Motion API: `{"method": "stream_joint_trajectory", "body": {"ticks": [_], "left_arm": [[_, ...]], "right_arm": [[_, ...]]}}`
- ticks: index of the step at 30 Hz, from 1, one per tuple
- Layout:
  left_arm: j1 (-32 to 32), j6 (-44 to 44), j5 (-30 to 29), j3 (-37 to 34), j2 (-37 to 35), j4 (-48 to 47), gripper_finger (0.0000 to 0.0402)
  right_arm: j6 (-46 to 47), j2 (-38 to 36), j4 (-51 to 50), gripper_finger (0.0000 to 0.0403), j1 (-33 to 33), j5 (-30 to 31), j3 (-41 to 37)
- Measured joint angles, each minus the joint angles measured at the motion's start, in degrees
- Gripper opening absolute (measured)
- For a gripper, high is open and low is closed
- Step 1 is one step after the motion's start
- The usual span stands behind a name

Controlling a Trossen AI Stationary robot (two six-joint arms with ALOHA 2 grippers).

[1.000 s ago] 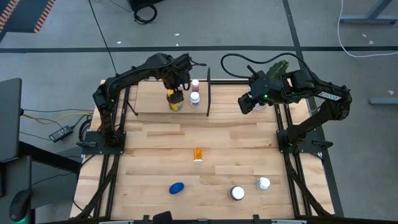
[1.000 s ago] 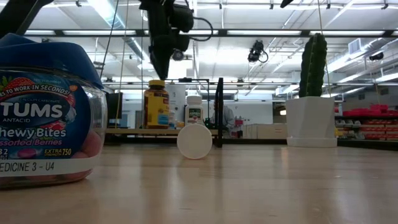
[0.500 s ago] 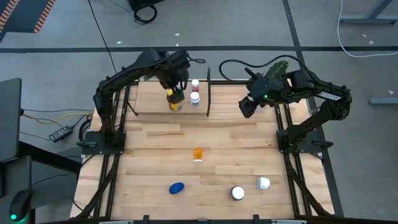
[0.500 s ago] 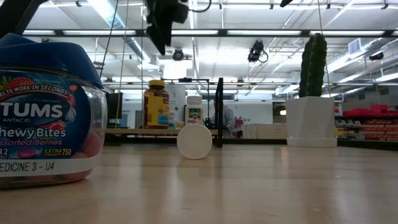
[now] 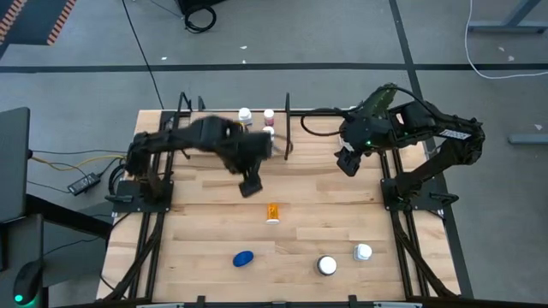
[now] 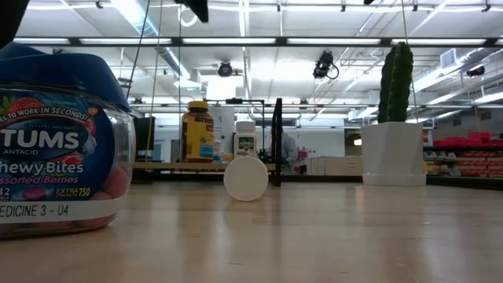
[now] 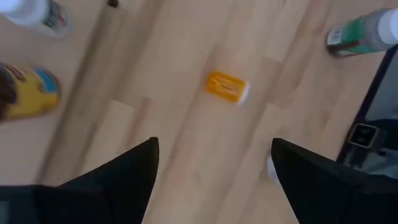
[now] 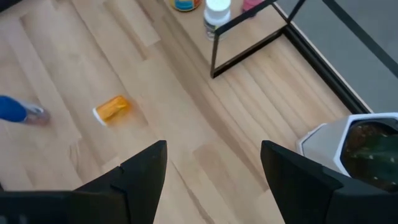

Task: Pick and place medicine bottles onto shelf by color
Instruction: Put the blue pill bottle on the shelf

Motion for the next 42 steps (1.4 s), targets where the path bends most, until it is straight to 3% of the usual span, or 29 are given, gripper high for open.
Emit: {"method": "stream_joint_trajectory", "body": {"ticks": [11,15,19,25,32,37,42], "left_arm": [[-14.8,-19.8,-2.3,-0.2,1.3,0.1,0.0313],[-18.2,-29.9,-5.1,-5.5,1.1,-0.1,0.0313],[-20.9,-36.8,-3.5,-11.8,1.3,3.8,0.0313],[-25.9,-39.7,-2.3,-18.2,1.3,18.5,0.0313],[-29.1,-36.7,-2.4,-25.3,1.3,19.4,0.0313],[-30.9,-37.4,-2.0,-30.4,1.3,25.1,0.0314],[-31.3,-39.2,-2.4,-31.2,1.3,30.9,0.0314]], "right_arm": [[3.4,0.0,0.2,0.0266,3.9,0.1,0.0],[6.7,0.0,0.2,0.0266,6.0,1.5,0.0],[10.7,0.0,0.3,0.0266,8.1,2.3,0.0],[11.8,0.0,0.6,0.0266,10.9,2.3,0.0],[13.1,0.0,0.6,0.0266,14.7,2.7,0.0],[16.6,0.0,0.6,0.0266,17.8,4.4,0.0],[20.2,0.0,0.6,0.0266,19.3,4.9,0.0]]}}
